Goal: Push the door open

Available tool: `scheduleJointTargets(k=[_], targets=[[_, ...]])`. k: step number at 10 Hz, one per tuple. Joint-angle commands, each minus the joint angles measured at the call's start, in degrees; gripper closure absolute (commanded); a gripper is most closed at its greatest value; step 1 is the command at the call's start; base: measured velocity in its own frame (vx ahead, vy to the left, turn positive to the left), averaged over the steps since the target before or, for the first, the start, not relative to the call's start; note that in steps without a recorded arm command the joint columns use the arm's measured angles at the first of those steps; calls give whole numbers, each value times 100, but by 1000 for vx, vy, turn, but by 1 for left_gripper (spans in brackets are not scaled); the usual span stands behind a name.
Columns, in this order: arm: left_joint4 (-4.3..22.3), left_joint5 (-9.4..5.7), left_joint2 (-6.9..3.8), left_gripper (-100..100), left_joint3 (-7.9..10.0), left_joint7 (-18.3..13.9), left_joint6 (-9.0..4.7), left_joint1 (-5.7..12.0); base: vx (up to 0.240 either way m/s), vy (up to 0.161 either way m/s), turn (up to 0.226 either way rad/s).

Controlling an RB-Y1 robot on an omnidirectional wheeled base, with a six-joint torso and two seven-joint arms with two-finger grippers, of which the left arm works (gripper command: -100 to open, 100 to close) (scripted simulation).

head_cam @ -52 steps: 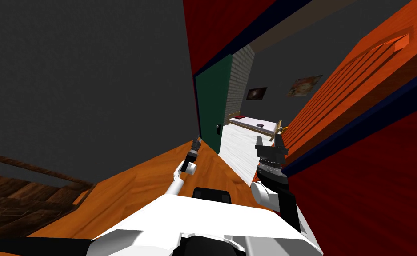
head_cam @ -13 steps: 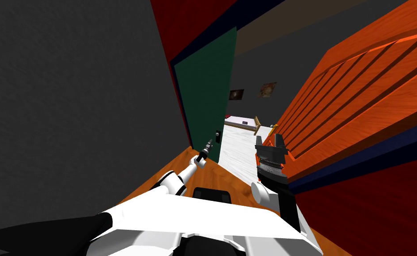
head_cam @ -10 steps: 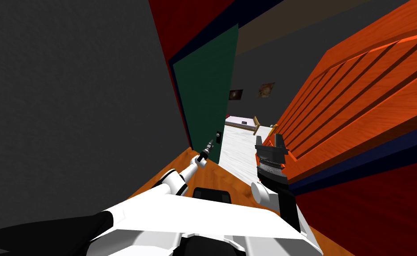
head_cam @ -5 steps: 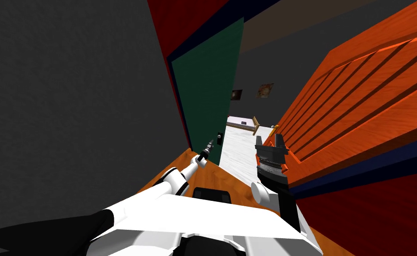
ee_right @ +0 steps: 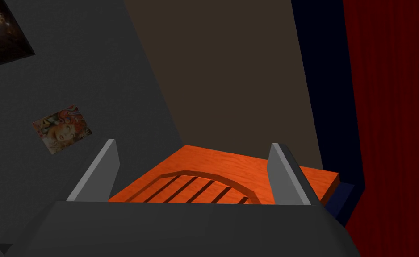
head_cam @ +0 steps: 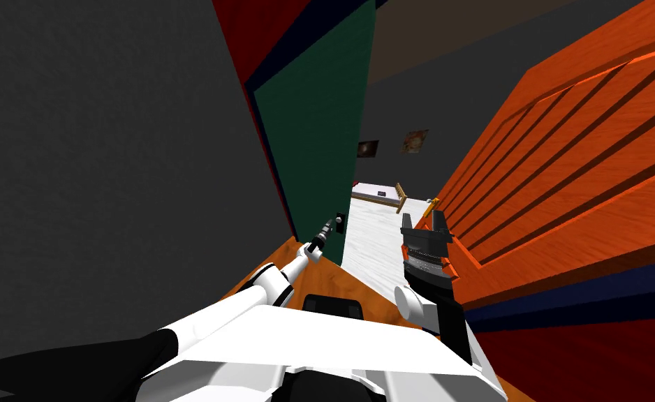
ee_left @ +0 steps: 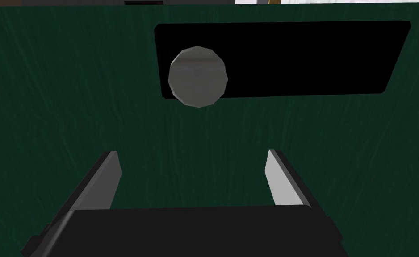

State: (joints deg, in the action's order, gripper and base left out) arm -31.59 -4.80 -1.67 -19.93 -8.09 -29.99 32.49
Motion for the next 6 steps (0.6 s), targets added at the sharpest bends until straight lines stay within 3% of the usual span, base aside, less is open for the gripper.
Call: scheduleJointTargets(k=[1, 5, 6], targets=[[38, -9, 21, -100, 23, 9, -19, 15, 178, -109, -26], [55, -24, 240, -100, 65, 26, -21, 18, 154, -85, -19], [-98, -14, 168, -100, 45, 22, 40, -59, 61, -41, 3]])
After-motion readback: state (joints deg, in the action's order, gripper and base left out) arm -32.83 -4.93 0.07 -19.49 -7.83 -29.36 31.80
